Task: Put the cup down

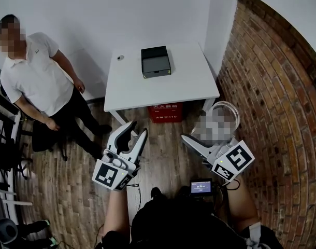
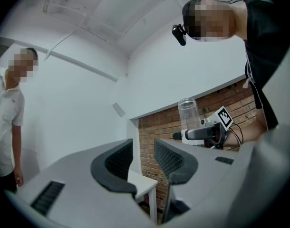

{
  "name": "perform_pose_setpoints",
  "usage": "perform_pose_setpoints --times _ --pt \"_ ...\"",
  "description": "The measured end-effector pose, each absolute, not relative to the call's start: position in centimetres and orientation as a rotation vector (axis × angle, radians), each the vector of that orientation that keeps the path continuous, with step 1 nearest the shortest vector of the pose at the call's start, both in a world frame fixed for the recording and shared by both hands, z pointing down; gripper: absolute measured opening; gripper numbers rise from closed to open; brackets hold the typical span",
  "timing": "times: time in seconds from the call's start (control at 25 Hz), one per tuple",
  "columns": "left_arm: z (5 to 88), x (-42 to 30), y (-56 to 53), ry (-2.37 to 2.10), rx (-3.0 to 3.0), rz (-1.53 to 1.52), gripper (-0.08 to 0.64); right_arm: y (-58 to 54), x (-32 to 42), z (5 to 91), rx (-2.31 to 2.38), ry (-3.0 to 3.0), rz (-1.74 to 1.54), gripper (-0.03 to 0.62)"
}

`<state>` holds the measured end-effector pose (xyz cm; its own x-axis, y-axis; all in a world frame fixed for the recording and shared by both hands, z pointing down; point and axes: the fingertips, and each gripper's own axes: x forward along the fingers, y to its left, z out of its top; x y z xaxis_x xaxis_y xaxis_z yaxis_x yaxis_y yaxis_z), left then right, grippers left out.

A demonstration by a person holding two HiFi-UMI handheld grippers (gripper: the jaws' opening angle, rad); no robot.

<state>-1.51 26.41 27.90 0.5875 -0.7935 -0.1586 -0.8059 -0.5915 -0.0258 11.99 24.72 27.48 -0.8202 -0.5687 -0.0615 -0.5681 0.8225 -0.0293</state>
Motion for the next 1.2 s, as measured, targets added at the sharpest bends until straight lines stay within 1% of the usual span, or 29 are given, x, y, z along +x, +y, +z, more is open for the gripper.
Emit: perform_pose_setpoints --times 0.4,0.68,0.84,1.0,1.2 --pt "28.2 2.6 25.8 1.43 -2.683 0.186 0.132 23.4 16.1 27.7 -0.859 2.949 -0.016 0.38" --pt "27.9 3.9 25.0 1.435 -2.674 0.183 0.131 22.3 17.1 27.9 -0.838 2.949 -0.028 0.38" --pt "28.3 3.7 24.3 1.427 -2.678 0.178 0.131 21.5 16.9 28.2 -0.843 2.938 -0.029 0.38" --pt "29.0 1.6 22.5 1.481 -2.646 0.152 0.131 20.0 16.2 28.1 -0.865 2.924 -0.019 0.38" --pt "29.3 0.0 19.5 1.435 -2.679 0.212 0.132 17.1 14.4 28.7 -0.898 2.921 -0.022 0.38"
